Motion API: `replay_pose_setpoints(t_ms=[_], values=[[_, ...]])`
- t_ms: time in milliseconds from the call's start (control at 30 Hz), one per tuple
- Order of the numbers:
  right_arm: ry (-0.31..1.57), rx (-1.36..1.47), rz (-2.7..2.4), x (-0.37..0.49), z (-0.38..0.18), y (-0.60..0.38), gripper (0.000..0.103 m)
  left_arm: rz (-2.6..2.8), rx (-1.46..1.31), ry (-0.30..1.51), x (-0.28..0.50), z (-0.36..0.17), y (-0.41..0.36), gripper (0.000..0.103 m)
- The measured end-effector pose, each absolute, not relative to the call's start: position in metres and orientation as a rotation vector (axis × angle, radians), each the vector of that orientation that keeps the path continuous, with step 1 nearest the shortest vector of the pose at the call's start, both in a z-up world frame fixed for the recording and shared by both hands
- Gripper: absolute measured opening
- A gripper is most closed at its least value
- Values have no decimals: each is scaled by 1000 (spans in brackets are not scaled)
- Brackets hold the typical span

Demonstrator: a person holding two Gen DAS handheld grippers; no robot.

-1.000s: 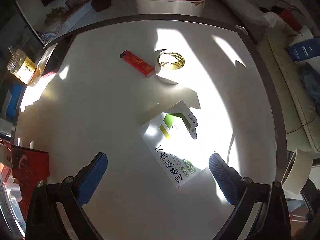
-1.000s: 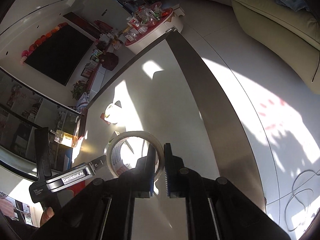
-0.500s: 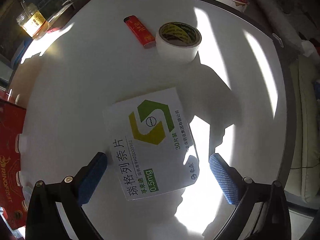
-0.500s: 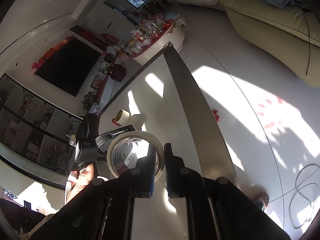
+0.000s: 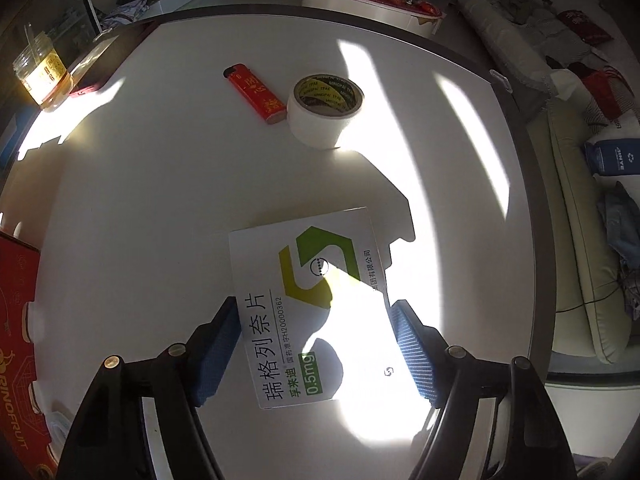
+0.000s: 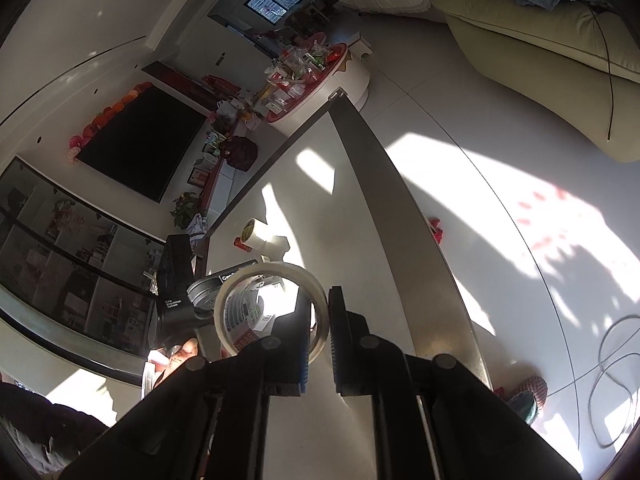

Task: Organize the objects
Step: 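Grasp the white-green repaglinide box with the left gripper, then carry the tape roll and repaglinide box to the red tray with both grippers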

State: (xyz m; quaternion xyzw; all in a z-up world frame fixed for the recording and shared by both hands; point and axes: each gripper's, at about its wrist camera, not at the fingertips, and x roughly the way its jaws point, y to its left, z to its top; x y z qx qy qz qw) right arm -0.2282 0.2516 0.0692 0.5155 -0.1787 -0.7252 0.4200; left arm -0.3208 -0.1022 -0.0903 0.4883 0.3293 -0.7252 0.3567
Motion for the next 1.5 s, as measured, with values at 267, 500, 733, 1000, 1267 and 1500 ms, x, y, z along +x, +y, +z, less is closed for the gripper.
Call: replay_pose_setpoints(t_ms=[267,500,733,1000,1267,1500], values=[[-461,1286,-1791,-182,66,251,9,-2189,1109,496,-234,-6,-35,80],[-440,1320,-1715,-120,56,230,9,-2254,1056,352,-151,18,-23,80],[-365,1353,-1685,-58,55,212,9,-2242,996,332,-83,16,-14,80],[-274,1368,-1661,-12,60,187,9,-2200,894,351,-25,22,-24,80],[-217,1350,-1638,7,71,167,9,-2158,835,351,6,25,-34,80],[-202,1347,-1631,14,73,164,9,-2154,818,353,15,26,-38,80]])
